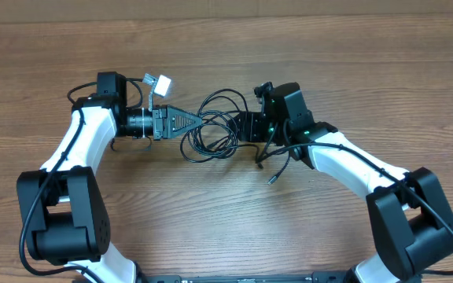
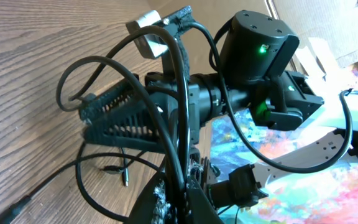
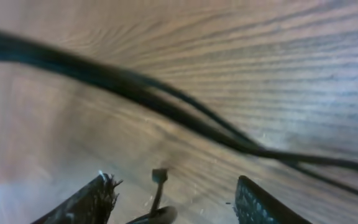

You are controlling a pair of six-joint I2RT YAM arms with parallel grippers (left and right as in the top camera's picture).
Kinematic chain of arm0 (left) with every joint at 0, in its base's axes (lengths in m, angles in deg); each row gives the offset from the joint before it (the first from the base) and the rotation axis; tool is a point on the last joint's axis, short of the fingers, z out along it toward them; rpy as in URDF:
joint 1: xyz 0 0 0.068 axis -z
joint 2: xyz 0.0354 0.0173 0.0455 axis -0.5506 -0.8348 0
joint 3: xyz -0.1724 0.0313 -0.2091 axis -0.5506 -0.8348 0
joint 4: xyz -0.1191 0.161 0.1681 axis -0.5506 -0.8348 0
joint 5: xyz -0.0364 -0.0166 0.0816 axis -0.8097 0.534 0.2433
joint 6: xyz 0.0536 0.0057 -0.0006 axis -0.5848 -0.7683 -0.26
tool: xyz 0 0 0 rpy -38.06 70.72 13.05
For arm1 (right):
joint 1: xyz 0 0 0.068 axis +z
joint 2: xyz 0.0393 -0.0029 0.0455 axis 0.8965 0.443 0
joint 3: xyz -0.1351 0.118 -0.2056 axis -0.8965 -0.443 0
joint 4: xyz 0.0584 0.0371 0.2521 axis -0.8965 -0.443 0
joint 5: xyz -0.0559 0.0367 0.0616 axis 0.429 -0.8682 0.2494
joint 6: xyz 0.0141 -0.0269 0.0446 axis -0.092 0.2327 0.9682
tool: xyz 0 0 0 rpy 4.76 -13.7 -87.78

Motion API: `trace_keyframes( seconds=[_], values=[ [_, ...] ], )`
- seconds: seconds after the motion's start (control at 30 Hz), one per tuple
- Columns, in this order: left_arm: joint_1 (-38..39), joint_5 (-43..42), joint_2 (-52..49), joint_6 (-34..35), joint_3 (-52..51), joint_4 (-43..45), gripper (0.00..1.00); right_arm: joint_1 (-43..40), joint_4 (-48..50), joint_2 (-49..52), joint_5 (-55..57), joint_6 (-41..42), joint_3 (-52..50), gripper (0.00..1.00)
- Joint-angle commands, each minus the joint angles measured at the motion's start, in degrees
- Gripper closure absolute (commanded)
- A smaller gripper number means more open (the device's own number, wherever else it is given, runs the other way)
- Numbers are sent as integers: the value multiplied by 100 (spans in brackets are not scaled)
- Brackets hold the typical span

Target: Untangle cables

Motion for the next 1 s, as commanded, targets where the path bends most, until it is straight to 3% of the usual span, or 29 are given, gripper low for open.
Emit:
trace_keyframes(
  seconds=[0.0, 0.07, 0.27, 0.73, 0.9, 0.97],
  values=[
    [15, -302, 2, 98, -20, -2, 94, 11, -114, 72, 1279, 426, -35, 47],
    [4, -278, 2, 98, -20, -4, 93, -35, -411, 68, 1906, 518, -28, 55],
    [-81, -107, 2, 98, -20, -33, 94, -455, -1355, -264, 2280, 636, 166, 65],
    [-476, -103, 2, 96, -20, -162, 94, -1078, -3628, -938, 5532, 4, 514, 65],
    [-509, 127, 2, 96, -20, -225, 93, -1182, -3757, -938, 5254, -17, 514, 64],
    [-509, 393, 2, 96, -20, -280, 93, -1182, -3751, -938, 4839, -15, 516, 57]
  ],
)
